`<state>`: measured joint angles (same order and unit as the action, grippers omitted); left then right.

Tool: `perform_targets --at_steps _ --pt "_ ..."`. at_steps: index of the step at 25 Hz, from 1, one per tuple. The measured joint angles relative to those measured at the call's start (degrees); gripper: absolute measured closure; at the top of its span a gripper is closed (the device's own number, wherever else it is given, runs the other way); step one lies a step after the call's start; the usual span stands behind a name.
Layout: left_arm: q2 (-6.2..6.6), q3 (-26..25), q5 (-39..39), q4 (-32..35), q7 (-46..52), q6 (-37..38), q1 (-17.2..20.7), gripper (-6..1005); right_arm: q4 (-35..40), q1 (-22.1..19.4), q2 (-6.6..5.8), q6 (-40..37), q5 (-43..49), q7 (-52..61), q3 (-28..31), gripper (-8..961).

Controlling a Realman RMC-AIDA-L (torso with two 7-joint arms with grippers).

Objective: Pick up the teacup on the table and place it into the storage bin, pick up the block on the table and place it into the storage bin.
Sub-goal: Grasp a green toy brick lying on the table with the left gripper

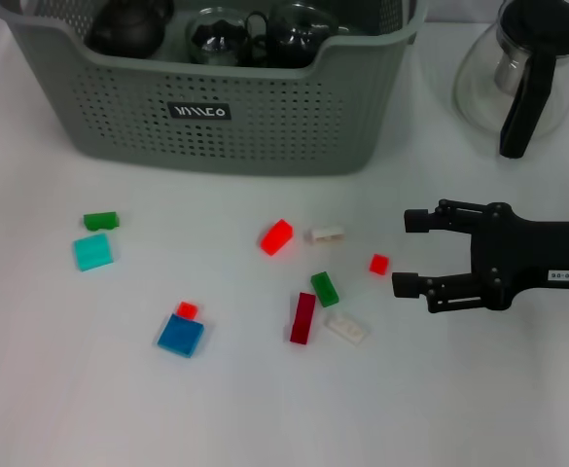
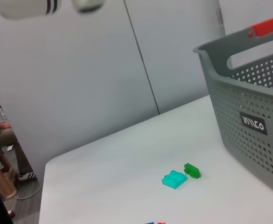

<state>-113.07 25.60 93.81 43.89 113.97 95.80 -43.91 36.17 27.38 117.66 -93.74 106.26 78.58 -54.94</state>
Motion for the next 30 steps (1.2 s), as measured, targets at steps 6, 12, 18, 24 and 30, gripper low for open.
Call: perform_targets --at_steps 6,12,18,24,30 --pt "0.11 -5.3 0.7 2.5 -2.6 15.5 6.6 379 0.0 0.0 0.02 -0.1 0.0 0.0 0.0 -3" --pt "-0.89 -4.1 11.5 13.5 -4.2 19.9 14.1 383 0.1 0.3 -0.03 -0.1 0.0 0.0 0.0 -3" --pt "-2.0 -1.6 29.0 21.9 -10.4 20.5 17.3 386 0.1 0.5 0.04 -0.1 0.0 0.0 -0.1 -3" --pt "-2.06 0.4 40.0 23.7 -10.2 18.4 16.1 386 0.0 0.5 0.04 -0.2 0.0 0.4 -0.1 -3" --pt "-3.66 4.6 46.9 24.1 -9.7 10.7 15.3 385 0.0 0.6 -0.07 -0.2 0.0 0.8 -0.1 -2"
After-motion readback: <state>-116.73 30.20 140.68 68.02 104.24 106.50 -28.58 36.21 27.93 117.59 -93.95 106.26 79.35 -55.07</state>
